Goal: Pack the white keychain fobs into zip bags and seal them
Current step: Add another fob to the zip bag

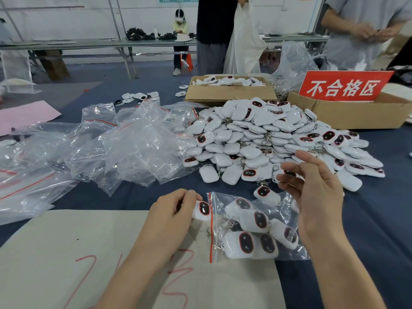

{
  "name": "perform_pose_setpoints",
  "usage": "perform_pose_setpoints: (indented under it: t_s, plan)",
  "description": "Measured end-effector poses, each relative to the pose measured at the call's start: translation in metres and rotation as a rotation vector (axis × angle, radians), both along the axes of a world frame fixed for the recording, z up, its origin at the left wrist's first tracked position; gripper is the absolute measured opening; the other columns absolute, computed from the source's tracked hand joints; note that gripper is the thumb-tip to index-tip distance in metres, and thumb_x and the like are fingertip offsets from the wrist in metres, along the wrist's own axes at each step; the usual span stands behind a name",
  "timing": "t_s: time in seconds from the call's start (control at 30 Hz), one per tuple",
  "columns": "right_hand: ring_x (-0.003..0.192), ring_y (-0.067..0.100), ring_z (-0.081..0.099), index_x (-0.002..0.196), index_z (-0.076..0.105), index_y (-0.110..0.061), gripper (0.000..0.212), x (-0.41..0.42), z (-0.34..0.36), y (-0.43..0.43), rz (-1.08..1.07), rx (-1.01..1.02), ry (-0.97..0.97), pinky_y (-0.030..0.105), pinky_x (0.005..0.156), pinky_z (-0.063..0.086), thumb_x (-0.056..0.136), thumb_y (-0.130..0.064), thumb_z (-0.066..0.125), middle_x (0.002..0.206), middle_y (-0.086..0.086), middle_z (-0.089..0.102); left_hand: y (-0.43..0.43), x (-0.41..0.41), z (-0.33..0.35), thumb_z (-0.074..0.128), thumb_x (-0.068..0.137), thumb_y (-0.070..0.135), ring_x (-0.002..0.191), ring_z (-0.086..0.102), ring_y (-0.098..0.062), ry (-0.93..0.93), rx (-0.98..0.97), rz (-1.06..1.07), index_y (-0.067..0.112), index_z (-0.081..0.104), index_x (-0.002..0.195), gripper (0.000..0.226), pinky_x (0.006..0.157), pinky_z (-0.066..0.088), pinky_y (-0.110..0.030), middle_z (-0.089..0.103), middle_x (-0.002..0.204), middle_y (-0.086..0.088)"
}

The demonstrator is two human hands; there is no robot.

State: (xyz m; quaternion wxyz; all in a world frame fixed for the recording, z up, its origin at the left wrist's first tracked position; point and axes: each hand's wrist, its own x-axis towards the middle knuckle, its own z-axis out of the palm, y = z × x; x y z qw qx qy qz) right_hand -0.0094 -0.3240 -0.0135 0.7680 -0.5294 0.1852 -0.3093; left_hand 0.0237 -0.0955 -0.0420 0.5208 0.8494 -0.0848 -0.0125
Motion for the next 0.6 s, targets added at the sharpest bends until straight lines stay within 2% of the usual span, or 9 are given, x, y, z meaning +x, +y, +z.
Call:
perform_pose_setpoints:
  t_s: [0.1,0.17,0.23,0.3,0.33,0.4,0.47,0.53,0.6]
  plan:
    - [0.07,0.013,0.07,0.104,0.069,-0.025,0.027,0.001,-0.004,0.007,0.112,-0.248,0.06,0.02,0.061,0.057,0.101,-0.01,0.047,0.084,-0.003,0.076,0.004,0.001,0.0,0.05,0.102,0.031,0.053,0.049,-0.002,0.092,-0.046,-0.164,0.037,0.075,0.093,0.027,0.05,0.037,-0.014,0.064,0.065,0.01]
    - [0.072,0.008,0.068,0.105,0.066,-0.038,0.025,0.002,-0.01,0.016,0.238,-0.567,0.15,0.022,0.066,0.057,0.1,-0.022,0.048,0.09,-0.013,0.075,0.007,0.001,0.0,0.05,0.099,0.031,0.05,0.042,-0.012,0.21,-0.112,-0.27,0.036,0.075,0.1,0.025,0.047,0.031,-0.022,0.054,0.061,0.004]
    - [0.076,-0.004,0.064,0.106,0.062,-0.049,0.021,0.004,-0.02,0.026,0.407,-0.898,0.257,0.013,0.069,0.052,0.098,-0.037,0.047,0.094,-0.022,0.072,0.009,0.001,0.001,0.051,0.093,0.036,0.054,0.037,-0.02,0.286,-0.148,-0.35,0.036,0.074,0.108,0.028,0.048,0.028,-0.024,0.051,0.062,-0.003]
    - [0.097,-0.007,0.06,0.12,0.058,-0.048,0.025,0.006,-0.028,0.034,0.553,-1.178,0.352,0.013,0.082,0.047,0.101,-0.042,0.044,0.107,-0.025,0.067,0.008,0.0,0.002,0.057,0.097,0.036,0.055,0.045,-0.017,0.319,-0.189,-0.356,0.036,0.073,0.11,0.021,0.048,0.035,-0.024,0.056,0.065,-0.001]
    - [0.103,-0.003,0.057,0.126,0.057,-0.043,0.028,0.008,-0.03,0.037,0.592,-1.266,0.375,0.02,0.089,0.046,0.102,-0.042,0.042,0.111,-0.022,0.065,0.006,-0.001,0.002,0.061,0.1,0.032,0.056,0.05,-0.015,0.324,-0.212,-0.315,0.032,0.073,0.111,0.016,0.052,0.039,-0.024,0.06,0.067,0.0]
    - [0.106,0.003,0.055,0.129,0.057,-0.039,0.031,0.009,-0.031,0.038,0.599,-1.266,0.367,0.025,0.093,0.043,0.103,-0.043,0.04,0.108,-0.02,0.064,0.001,-0.002,0.0,0.065,0.098,0.023,0.058,0.058,-0.013,0.329,-0.266,-0.195,0.016,0.069,0.113,0.017,0.06,0.044,-0.029,0.068,0.07,-0.002]
    - [0.105,0.001,0.053,0.129,0.057,-0.039,0.031,0.008,-0.031,0.037,0.581,-1.222,0.338,0.023,0.093,0.041,0.102,-0.044,0.042,0.106,-0.024,0.062,-0.006,-0.005,-0.001,0.065,0.097,0.012,0.061,0.064,-0.012,0.343,-0.371,-0.142,0.002,0.069,0.11,0.017,0.062,0.05,-0.025,0.073,0.075,-0.007]
    - [0.11,0.0,0.052,0.131,0.056,-0.04,0.033,0.007,-0.032,0.038,0.565,-1.25,0.315,0.022,0.095,0.04,0.102,-0.046,0.041,0.116,-0.023,0.063,-0.013,-0.009,0.001,0.064,0.094,0.006,0.069,0.07,-0.016,0.407,-0.523,-0.171,-0.003,0.072,0.106,0.016,0.061,0.055,-0.021,0.076,0.087,-0.016]
    - [0.112,-0.001,0.051,0.132,0.055,-0.04,0.034,0.006,-0.031,0.039,0.56,-1.267,0.305,0.02,0.095,0.038,0.102,-0.047,0.04,0.121,-0.022,0.062,-0.016,-0.012,0.003,0.065,0.091,0.005,0.077,0.072,-0.022,0.446,-0.611,-0.259,0.0,0.077,0.101,0.016,0.066,0.057,-0.025,0.075,0.095,-0.022]
